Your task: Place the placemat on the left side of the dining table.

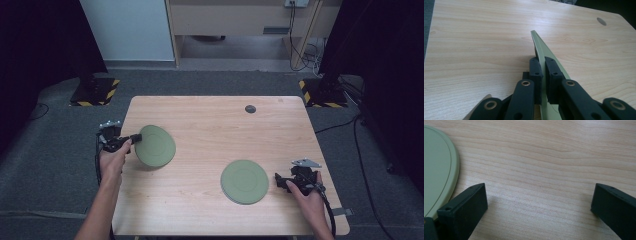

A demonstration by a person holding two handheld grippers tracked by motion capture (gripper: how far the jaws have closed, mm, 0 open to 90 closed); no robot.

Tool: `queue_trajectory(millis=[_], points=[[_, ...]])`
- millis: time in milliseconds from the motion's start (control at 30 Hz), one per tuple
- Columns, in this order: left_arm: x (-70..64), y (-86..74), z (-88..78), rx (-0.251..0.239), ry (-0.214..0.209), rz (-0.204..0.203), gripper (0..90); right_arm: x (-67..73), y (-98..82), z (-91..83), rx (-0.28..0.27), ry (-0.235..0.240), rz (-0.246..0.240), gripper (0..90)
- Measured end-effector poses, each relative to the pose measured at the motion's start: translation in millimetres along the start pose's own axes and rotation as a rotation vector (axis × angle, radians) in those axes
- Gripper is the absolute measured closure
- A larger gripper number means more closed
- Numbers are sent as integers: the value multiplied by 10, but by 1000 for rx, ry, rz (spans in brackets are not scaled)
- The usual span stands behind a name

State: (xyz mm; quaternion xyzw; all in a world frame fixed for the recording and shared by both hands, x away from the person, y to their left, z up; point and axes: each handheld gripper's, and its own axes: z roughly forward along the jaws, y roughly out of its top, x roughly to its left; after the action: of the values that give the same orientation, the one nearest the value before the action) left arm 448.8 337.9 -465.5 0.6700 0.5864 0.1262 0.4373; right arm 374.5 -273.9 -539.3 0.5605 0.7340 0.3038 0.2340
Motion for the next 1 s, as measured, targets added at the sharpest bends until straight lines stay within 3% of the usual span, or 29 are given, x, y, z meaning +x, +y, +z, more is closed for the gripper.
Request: queue_trajectory(millis=[567, 700, 1000], points=[[136, -22, 119, 38, 45, 27, 851, -1, 20, 21, -1, 0, -3, 8], [165, -22, 138, 35, 46, 18, 851, 2, 23, 23, 0, 0, 2, 8], [194, -19, 224, 70, 89, 61, 849, 0, 34, 32, 2, 0, 0, 8]])
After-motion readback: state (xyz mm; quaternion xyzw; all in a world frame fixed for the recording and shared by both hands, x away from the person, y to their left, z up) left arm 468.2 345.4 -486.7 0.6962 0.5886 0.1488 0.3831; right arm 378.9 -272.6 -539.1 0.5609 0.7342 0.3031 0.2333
